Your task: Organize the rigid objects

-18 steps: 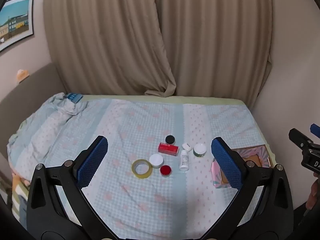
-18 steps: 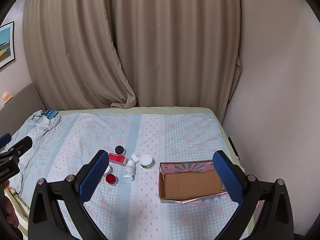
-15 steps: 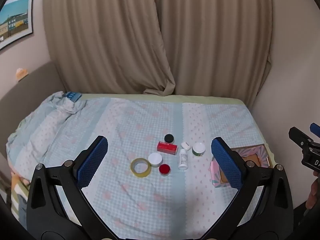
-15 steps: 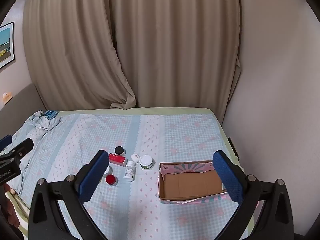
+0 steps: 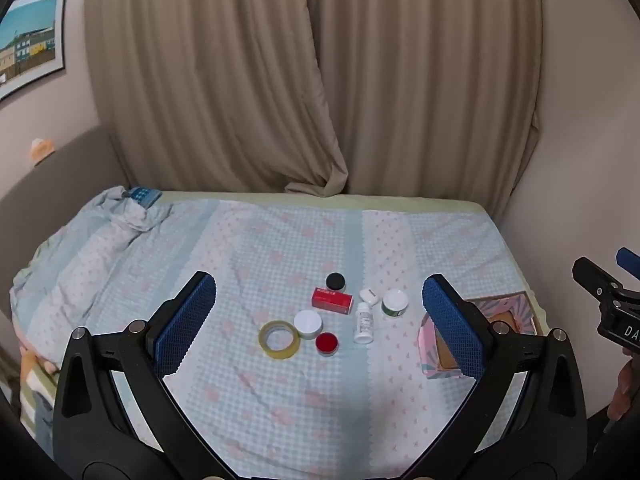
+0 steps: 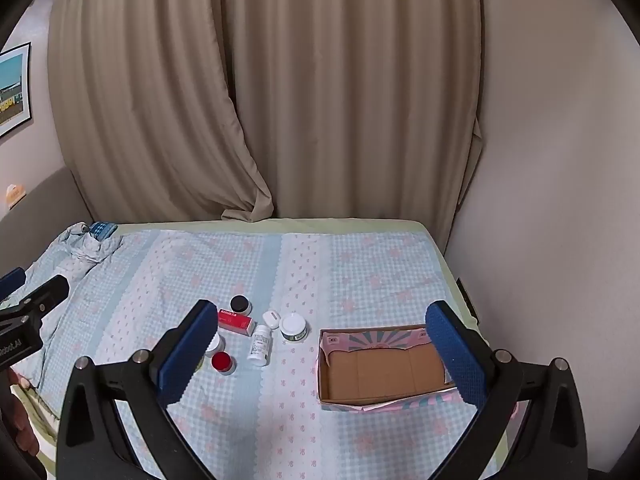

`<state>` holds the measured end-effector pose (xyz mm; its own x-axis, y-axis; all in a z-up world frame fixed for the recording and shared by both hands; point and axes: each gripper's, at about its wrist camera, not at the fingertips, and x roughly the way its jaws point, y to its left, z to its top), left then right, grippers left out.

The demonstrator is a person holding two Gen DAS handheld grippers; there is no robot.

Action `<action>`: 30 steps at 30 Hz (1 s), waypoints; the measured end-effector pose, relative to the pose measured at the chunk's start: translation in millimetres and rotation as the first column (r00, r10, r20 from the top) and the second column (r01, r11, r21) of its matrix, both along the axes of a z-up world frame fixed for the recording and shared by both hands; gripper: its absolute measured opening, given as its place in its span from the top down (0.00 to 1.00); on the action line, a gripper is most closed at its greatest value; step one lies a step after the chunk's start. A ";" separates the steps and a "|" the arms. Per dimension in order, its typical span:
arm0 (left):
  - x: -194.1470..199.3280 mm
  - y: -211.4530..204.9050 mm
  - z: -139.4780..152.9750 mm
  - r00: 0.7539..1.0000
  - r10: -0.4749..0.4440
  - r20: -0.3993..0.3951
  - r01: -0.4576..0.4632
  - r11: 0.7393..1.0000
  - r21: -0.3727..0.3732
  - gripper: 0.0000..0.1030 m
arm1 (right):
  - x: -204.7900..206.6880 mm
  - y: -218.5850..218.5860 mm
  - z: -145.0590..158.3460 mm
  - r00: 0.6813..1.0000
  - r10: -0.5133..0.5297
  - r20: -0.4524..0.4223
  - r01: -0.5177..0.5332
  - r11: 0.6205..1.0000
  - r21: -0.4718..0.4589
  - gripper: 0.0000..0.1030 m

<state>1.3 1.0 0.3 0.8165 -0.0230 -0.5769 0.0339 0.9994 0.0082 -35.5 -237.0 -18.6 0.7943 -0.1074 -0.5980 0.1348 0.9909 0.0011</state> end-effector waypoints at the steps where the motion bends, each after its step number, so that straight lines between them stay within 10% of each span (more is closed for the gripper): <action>1: 0.0 0.1 -0.5 1.000 0.001 0.001 -0.001 1.000 0.000 0.01 | 0.7 0.2 1.0 1.000 -0.001 -0.001 0.001 1.000 -0.001 0.00; 30: -2.9 1.1 5.5 1.000 -0.007 0.020 0.007 1.000 -0.003 0.01 | 0.4 0.2 -2.7 0.999 0.030 0.023 -0.031 0.999 0.012 0.00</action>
